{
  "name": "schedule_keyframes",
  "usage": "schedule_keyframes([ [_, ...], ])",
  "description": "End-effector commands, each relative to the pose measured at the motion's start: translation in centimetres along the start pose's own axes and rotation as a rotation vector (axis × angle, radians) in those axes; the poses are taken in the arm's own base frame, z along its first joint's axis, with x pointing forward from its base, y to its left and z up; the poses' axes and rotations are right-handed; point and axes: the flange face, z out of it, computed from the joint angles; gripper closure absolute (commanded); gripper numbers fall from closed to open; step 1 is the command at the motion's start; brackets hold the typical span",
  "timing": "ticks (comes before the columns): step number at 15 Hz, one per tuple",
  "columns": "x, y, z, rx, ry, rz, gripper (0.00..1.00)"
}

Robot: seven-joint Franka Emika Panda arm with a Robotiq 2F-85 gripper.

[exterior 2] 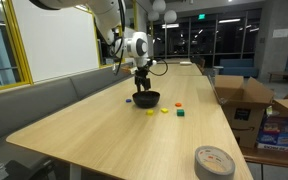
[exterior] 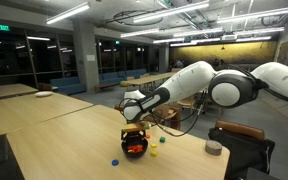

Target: Place the three rings inside the black bowl.

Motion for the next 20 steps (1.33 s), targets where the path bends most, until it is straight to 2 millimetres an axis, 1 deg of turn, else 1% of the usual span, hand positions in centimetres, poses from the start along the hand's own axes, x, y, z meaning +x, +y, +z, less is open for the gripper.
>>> schedule_keyframes([
  [1,-1.8,-1.9,-4.0,0.043,0.034,-0.044,0.00],
  [4,-3.8,-4.1,-6.0,0.072,0.043,-0.081,0.00],
  [6,-5.3,-5.6,-6.6,0.083,0.039,-0.106,0.00],
  [7,-6.1,-6.3,-6.5,0.084,0.034,-0.118,0.00],
  [9,-7.4,-7.5,-6.0,0.083,0.023,-0.138,0.00],
  [13,-9.3,-9.2,-3.7,0.059,0.004,-0.160,0.00],
  [16,-9.9,-9.9,-2.2,0.043,-0.005,-0.166,0.00],
  [20,-10.0,-10.6,-0.7,0.034,-0.006,-0.166,0.00],
])
